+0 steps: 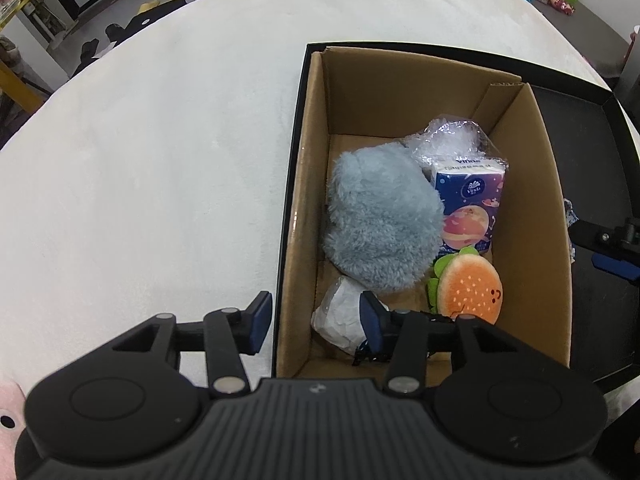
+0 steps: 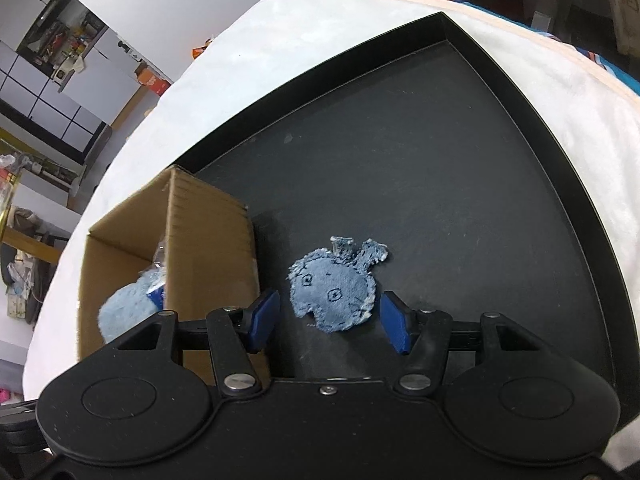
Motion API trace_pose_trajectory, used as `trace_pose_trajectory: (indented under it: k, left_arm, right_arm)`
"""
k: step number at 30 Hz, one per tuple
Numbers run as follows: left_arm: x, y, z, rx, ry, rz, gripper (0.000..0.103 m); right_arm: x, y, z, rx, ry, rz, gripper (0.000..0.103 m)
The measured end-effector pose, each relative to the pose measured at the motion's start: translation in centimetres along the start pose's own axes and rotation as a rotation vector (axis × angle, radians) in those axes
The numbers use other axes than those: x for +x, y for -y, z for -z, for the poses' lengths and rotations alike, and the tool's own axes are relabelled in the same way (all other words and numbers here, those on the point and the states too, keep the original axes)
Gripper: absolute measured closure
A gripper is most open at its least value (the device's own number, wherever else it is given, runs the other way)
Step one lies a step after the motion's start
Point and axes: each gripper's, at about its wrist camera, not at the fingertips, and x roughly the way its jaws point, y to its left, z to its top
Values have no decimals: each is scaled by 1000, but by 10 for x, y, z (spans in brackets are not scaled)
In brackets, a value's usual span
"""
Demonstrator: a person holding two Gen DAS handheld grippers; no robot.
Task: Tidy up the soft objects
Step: 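Lower the right gripper onto the blue denim bunny plush and close it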
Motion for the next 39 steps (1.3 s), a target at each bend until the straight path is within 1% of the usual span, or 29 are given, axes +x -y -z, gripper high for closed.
trace_pose_trajectory:
  k: [3, 12, 14, 18, 20, 26, 33, 35, 39]
  left_arm:
    - [0, 1, 0, 2, -3, -8, 56]
    - [6, 12, -2, 21, -22, -44, 56]
    - [8, 16, -3, 33, -28, -64, 56]
    - [9, 22, -3, 33, -32, -95, 55]
    - [9, 24, -3, 35, -33, -109, 55]
    - [9, 34, -1, 60, -34, -154, 50]
    - [5, 41, 2, 70, -31, -164, 49]
    - [6, 42, -1, 74, -32, -166, 49]
    - [3, 41, 1, 72, -29, -154, 49]
  right_arm:
    - [4, -1, -2, -17, 1, -3, 47]
    - [14, -10, 0, -115, 17, 46, 47]
    - [17, -9, -1, -128, 13, 52, 48]
    - [22, -6, -2, -112, -7, 54, 55]
    - [22, -5, -3, -112, -6, 51, 64]
    - [17, -2, -1, -108, 1, 54, 73]
    - [11, 8, 0, -61, 3, 72, 75]
    - [8, 11, 0, -35, 1, 65, 75]
    - [1, 6, -1, -44, 28, 61, 76]
